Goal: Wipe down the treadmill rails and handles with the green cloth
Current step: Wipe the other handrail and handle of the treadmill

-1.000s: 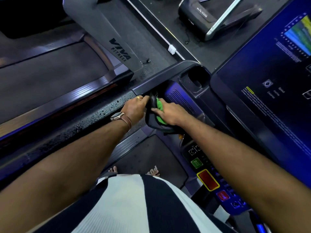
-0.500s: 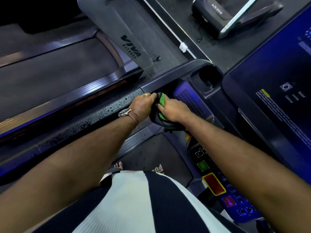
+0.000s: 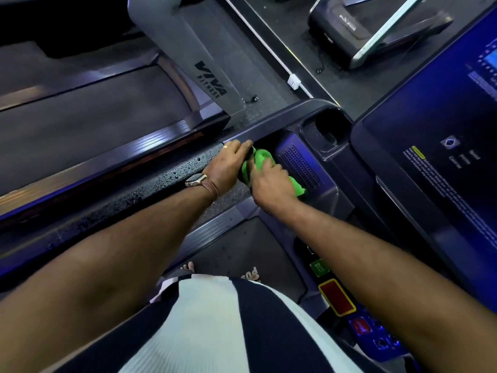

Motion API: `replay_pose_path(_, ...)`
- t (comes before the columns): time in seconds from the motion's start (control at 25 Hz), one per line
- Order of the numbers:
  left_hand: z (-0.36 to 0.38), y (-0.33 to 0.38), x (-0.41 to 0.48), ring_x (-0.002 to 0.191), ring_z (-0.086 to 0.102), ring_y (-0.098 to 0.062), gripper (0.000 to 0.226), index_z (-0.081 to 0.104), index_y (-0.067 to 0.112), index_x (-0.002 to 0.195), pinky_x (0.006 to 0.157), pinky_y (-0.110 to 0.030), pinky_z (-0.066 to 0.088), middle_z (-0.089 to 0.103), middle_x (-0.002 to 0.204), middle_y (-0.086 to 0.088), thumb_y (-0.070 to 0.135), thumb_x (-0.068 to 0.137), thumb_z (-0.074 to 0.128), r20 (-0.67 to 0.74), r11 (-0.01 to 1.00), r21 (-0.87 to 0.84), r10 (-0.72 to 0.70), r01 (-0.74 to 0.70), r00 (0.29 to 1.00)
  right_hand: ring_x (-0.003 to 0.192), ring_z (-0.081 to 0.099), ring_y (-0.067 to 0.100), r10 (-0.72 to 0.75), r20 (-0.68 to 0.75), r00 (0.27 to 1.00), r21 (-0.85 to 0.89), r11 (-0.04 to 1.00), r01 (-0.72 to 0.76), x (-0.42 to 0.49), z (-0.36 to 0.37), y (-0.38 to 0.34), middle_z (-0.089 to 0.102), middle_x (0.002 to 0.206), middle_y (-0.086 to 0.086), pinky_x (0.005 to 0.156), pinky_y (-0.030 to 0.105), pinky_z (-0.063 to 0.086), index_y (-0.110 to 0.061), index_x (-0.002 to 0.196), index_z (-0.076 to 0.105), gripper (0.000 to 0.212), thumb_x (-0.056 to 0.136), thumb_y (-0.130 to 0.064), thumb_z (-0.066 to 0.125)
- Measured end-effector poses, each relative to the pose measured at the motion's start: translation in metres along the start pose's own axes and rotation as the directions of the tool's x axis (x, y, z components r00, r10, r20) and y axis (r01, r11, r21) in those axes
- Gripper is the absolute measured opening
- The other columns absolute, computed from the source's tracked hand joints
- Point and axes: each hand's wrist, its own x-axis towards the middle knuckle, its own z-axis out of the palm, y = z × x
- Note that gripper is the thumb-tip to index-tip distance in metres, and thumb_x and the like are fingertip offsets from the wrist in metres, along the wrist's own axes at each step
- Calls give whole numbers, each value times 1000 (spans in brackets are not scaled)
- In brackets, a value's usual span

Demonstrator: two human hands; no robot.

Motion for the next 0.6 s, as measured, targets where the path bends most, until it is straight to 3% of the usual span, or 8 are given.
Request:
replay_pose_path(0.08,-2,1,0,97,54,-33,51,44,7,134,79,-44,50,48,119,-21,-4,85,53,8,999,-25,-43,43,999,83,56,34,-48,5,999,-34,998,49,-22,10,18,48,112,21,56,38,38,-19,153,16,63,95,-21,40)
replay_pose_path(0.2,-3,1,1,86,57,-33,55,51,7,128,63,-40,53,46,119,-19,-13,77,55,-11,1000,0,-23,23,1000,82,54,36,-49,-7,999,21,999,49,-40,20,36,43,115,23,55,40,36,-24,155,1,75,94,-24,45)
replay_pose_path(0.4,-7,5,-1,80,57,-31,46,54,3,122,57,-30,43,47,117,-19,-6,76,58,7,999,-2,-54,54,999,85,61,36,10,12,1000,132,991,-11,3,2,9,49,115,21,63,41,47,-15,152,15,71,91,-26,50)
replay_pose_path(0.6,-3,2,-2,75,53,-28,42,56,6,116,55,-34,48,46,112,-16,-4,75,56,0,1000,-7,-29,29,1000,106,61,41,-42,218,975,448,892,-61,-1,8,50,59,125,19,85,42,48,-22,145,23,80,82,-49,64)
